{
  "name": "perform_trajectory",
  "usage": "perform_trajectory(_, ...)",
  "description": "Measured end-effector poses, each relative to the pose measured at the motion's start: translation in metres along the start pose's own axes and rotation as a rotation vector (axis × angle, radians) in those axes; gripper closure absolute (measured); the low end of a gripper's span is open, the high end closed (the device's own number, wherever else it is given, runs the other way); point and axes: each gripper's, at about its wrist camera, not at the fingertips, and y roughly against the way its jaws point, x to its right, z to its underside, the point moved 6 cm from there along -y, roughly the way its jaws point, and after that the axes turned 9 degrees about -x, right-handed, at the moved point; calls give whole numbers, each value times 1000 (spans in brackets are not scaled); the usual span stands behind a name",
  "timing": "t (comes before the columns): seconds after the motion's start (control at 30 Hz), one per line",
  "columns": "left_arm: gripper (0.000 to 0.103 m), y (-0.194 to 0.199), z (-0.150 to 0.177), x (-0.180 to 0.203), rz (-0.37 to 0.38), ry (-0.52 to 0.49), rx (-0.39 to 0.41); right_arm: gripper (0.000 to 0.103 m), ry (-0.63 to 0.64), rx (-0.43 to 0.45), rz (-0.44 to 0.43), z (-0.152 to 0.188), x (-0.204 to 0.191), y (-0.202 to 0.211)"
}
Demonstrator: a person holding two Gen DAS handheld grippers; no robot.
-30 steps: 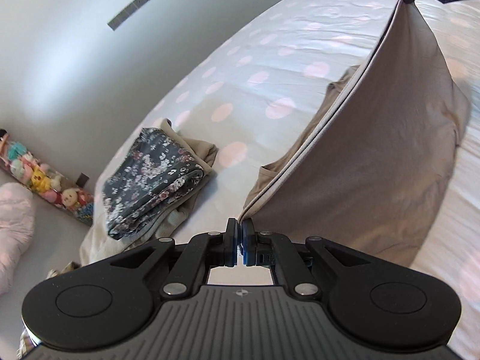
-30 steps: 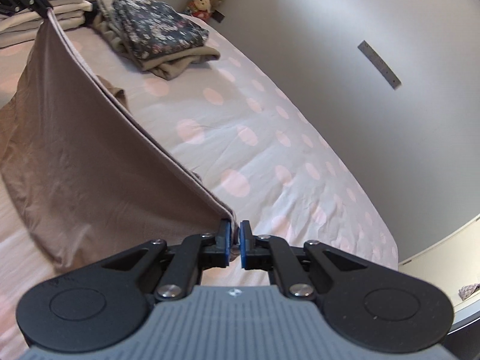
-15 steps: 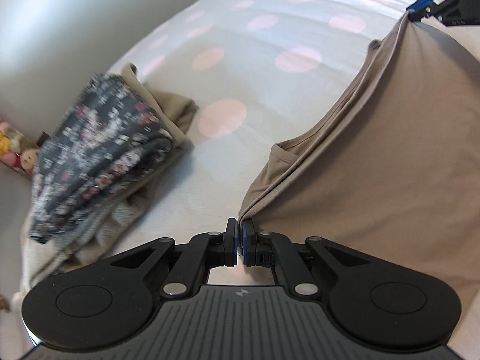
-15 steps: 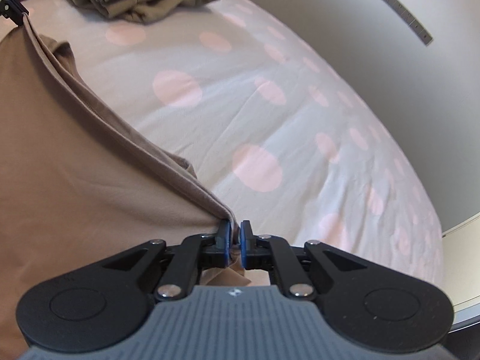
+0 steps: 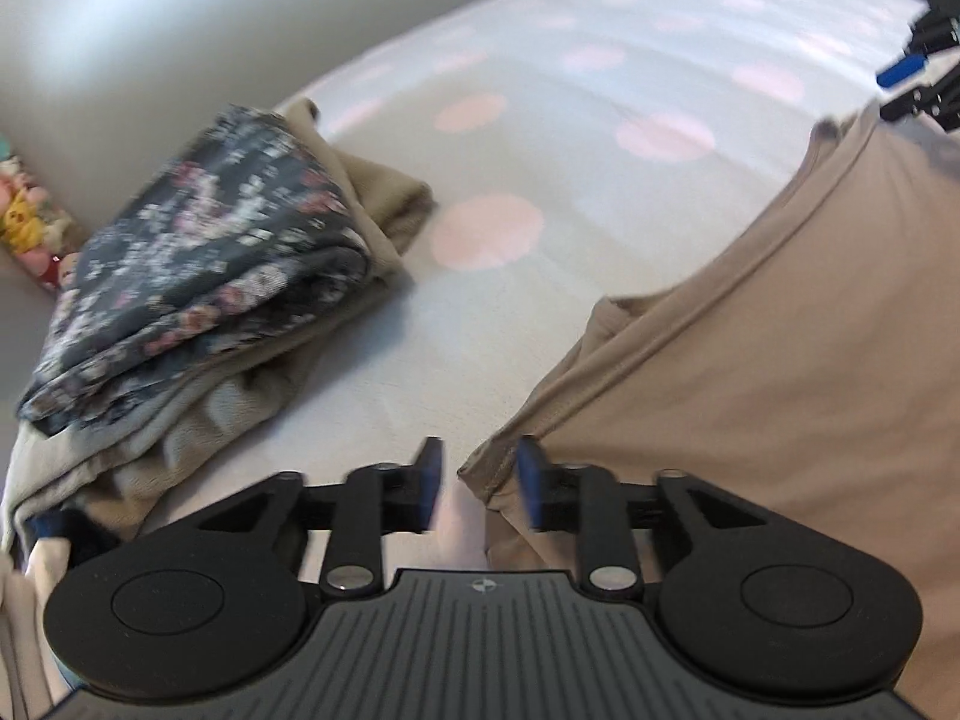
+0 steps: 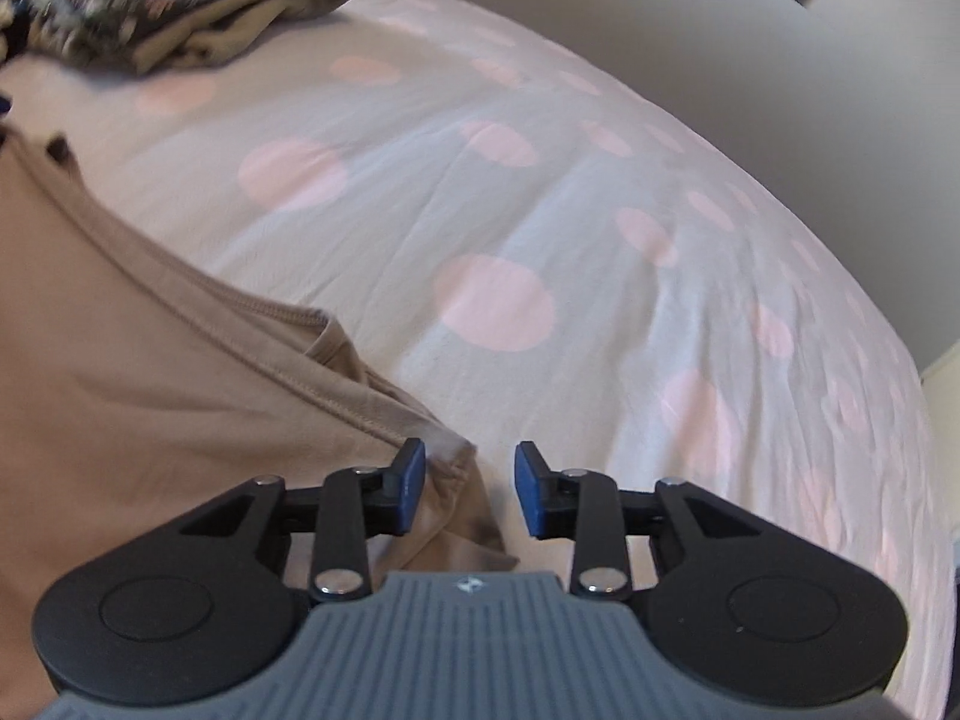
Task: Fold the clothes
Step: 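Open both grippers to lay the folded shirt on the bed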
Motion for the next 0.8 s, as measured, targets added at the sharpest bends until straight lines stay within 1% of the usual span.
perform_trajectory(0.07, 63, 20, 7, 1, 2, 22, 26, 67, -46, 13, -28, 11, 3, 19)
perform_trajectory(0.13, 63, 40, 17, 5, 20, 53, 41, 67, -79, 29, -57, 27, -2, 39)
perform_trajectory(0.2, 63, 59, 30, 14, 61, 89, 48, 67, -110, 43, -87, 44, -7, 58)
perform_trajectory(0.37, 60, 96, 66, 42, 128, 154, 47, 66, -158, 56, -147, 96, -40, 95)
perform_trajectory(0.5, 59, 119, 96, 61, 155, 234, 51, 66, -215, 70, -179, 132, -62, 118)
perform_trajectory(0.57, 57, 124, 108, 68, 168, 295, 51, 66, -265, 77, -184, 145, -69, 126)
perform_trajectory(0.63, 57, 127, 120, 75, 181, 353, 48, 66, -336, 87, -194, 159, -73, 129)
perform_trajectory(0.67, 57, 127, 124, 78, 185, 369, 47, 66, -371, 92, -200, 164, -74, 130)
perform_trajectory(0.77, 57, 124, 136, 88, 164, 408, 46, 66, -458, 107, -213, 180, -76, 127)
perform_trajectory(0.8, 58, 121, 139, 89, 175, 424, 42, 66, -475, 107, -217, 186, -77, 124)
